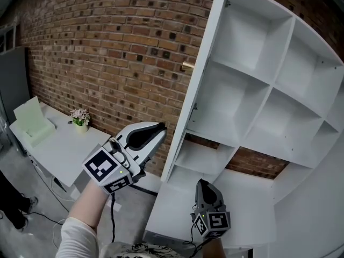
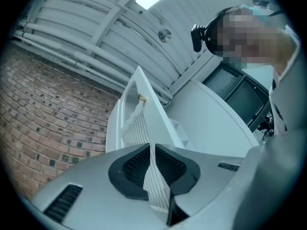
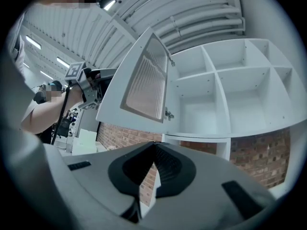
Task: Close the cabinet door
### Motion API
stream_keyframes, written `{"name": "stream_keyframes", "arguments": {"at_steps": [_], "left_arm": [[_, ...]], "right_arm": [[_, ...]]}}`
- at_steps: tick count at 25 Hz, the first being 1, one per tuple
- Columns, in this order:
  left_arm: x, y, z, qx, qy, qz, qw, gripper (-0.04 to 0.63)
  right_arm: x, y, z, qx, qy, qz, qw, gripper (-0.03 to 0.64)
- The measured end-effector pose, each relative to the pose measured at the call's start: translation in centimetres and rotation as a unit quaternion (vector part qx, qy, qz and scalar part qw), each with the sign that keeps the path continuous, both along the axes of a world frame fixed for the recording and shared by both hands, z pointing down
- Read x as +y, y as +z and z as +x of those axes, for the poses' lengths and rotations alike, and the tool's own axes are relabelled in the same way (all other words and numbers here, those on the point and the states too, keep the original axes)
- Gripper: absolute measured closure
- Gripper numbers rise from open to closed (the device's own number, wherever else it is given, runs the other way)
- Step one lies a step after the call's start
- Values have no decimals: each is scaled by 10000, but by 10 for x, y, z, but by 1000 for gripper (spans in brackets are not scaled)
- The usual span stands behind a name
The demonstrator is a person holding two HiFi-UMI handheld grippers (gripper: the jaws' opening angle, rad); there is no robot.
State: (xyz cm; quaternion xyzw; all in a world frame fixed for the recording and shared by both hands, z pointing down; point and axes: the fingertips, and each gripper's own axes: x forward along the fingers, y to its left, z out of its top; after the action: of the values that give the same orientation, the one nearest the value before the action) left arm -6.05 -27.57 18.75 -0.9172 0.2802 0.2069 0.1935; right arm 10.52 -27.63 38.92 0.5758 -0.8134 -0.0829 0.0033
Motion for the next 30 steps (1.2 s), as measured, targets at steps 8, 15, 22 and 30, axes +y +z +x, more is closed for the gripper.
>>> {"name": "stream_keyframes", "arguments": {"at_steps": [8, 15, 22, 30], "left_arm": [[7, -79, -5, 416, 811, 519, 9945, 512], [6, -120, 2, 333, 922, 883, 9913, 485], [1, -139, 3, 267, 771, 955, 9921, 453], [-3, -146, 10, 50, 1258, 677, 9897, 451]], "right_arm": [[-5, -4, 7, 157, 104, -43, 9998, 612], [-10, -14, 15, 244, 74, 47, 9997, 612], [-14, -13, 18, 192, 105, 77, 9997, 612], [-10, -12, 4, 251, 77, 47, 9996, 612]]}}
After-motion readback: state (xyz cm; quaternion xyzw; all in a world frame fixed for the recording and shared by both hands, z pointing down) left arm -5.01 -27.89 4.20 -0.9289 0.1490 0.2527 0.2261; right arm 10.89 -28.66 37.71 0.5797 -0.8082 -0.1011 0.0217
